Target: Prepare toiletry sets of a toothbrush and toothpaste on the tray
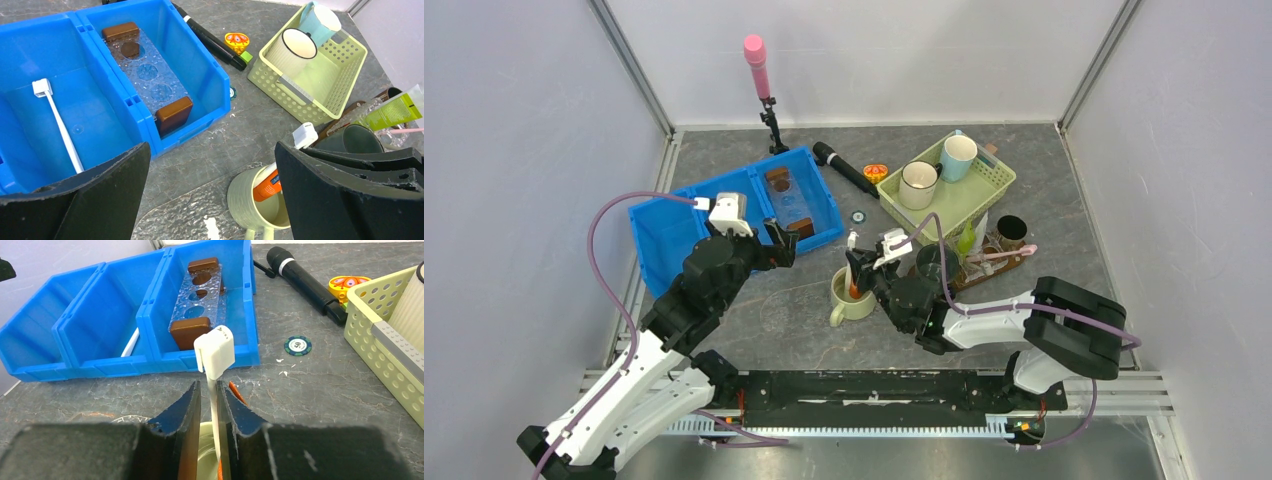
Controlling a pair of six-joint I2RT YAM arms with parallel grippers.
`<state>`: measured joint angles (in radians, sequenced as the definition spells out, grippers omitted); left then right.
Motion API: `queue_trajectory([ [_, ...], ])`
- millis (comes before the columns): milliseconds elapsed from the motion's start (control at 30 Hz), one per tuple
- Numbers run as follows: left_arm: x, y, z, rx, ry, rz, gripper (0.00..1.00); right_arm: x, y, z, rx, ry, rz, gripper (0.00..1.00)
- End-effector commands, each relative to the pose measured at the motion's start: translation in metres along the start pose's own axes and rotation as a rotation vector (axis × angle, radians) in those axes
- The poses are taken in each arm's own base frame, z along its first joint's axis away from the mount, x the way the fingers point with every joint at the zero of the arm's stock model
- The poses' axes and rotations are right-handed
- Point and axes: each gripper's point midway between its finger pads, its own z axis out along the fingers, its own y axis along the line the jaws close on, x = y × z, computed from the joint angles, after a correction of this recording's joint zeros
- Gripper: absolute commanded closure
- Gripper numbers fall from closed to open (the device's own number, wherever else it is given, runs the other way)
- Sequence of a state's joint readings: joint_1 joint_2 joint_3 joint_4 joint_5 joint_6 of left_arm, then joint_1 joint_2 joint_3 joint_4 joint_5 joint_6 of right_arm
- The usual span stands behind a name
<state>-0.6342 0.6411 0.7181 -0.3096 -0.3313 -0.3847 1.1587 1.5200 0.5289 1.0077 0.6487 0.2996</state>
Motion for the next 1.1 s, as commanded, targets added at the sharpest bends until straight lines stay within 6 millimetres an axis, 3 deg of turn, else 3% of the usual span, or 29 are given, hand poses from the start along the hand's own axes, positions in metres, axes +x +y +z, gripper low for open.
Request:
queue_trajectory([
  [0, -0.004, 0.0, 0.0, -0.002, -0.017, -0.028, 0.0, -0.02, 0.002, -0.001, 0.013, -0.048, 0.025, 0.76],
  [433, -0.016, 0.001, -0.001, -0.018, -0.046, -0.019, 0.0, -0.092, -0.004, -0.018, 0.026, -0.149, -0.012, 0.53],
  [500, -0.016, 0.002, -0.001, -0.022, -0.047, -0.017, 0.0, -0.092, -0.004, -0.019, 0.027, -0.135, -0.033, 0.5],
  [733, -0.016, 0.003, 0.0, -0.028, -0.051, -0.031, 0.0, -0.064, -0.001, -0.018, -0.004, -0.046, -0.04, 0.49],
  [933, -0.017, 0.006, -0.002, -0.039, -0.058, -0.028, 0.0, -0.089, -0.001, -0.017, 0.01, -0.061, -0.117, 0.42],
  [1067, -0.018, 0.009, -0.001, -0.063, -0.052, -0.019, 0.0, -0.103, -0.013, -0.014, 0.056, -0.036, -0.189, 0.32],
])
